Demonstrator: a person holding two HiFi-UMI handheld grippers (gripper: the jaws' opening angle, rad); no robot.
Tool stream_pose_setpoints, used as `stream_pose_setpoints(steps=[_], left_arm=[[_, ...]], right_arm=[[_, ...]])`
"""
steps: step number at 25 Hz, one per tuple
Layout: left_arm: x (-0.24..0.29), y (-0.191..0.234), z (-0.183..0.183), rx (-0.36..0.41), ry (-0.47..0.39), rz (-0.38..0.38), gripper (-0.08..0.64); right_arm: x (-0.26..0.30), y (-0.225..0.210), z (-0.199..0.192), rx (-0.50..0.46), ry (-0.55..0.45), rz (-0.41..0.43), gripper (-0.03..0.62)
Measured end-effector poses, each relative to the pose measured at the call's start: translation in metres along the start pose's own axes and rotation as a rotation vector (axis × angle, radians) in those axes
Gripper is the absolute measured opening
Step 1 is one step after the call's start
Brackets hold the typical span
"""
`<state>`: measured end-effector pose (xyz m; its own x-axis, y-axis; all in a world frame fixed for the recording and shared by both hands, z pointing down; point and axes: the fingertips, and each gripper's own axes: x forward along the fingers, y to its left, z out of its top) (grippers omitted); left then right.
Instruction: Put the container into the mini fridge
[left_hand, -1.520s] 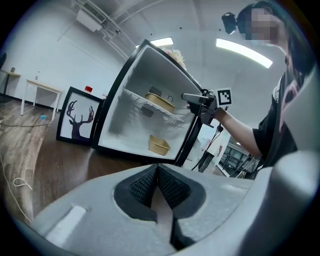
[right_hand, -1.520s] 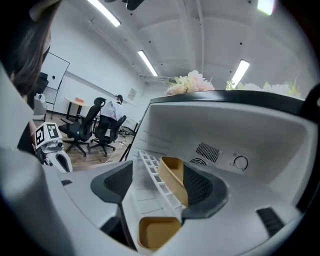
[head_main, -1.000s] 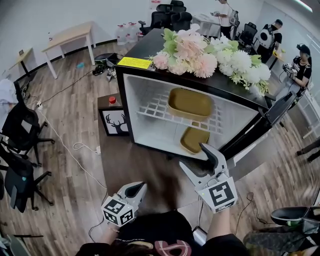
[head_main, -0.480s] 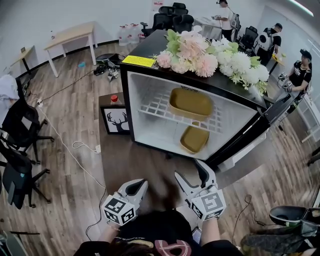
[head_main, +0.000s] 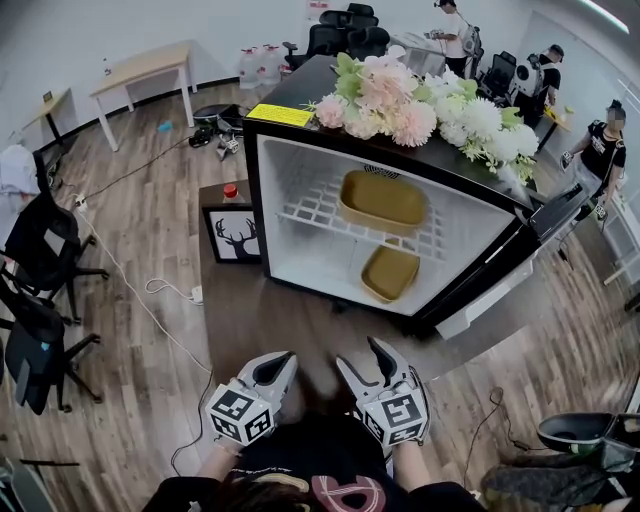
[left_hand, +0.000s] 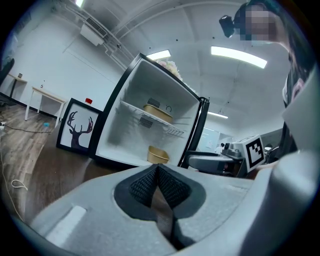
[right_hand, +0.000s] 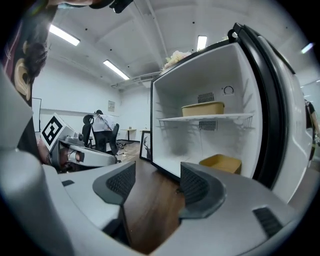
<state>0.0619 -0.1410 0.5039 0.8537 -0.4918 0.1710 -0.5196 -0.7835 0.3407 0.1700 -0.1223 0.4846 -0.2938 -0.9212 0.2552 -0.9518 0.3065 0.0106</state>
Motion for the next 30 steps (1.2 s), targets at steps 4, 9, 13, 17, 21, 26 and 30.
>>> stream_pose_setpoints(steps=[4,9,13,17,21,26,30], left_arm=[[0.0,-0.002,-0.003,-0.003,0.009,-0.008,0.009],[0.003,-0.006,-0.009,0.0,0.023,-0.021,0.009],[0.003,-0.01,-0.013,0.007,0.039,-0.033,0.009],[0.004,-0.011,-0.014,0.009,0.042,-0.037,0.009],[0.001,-0.006,-0.015,0.012,0.048,-0.027,0.009],[-0.001,-0.003,-0.016,-0.004,0.036,-0.015,0.009],[-0.002,-0.002,-0.016,-0.006,0.031,-0.018,0.009]], right_arm=[[0.0,0.007,-0.021,0.036,0.051,0.031,0.273],[0.002,0.01,-0.033,0.067,0.061,0.0,0.234],[0.005,0.02,-0.041,0.06,0.076,0.004,0.185],[0.006,0.022,-0.042,0.044,0.089,0.013,0.113],[0.008,0.021,-0.04,0.029,0.08,-0.025,0.009],[0.006,0.014,-0.035,0.075,0.053,-0.049,0.009],[0.007,0.01,-0.034,0.062,0.056,-0.098,0.008]])
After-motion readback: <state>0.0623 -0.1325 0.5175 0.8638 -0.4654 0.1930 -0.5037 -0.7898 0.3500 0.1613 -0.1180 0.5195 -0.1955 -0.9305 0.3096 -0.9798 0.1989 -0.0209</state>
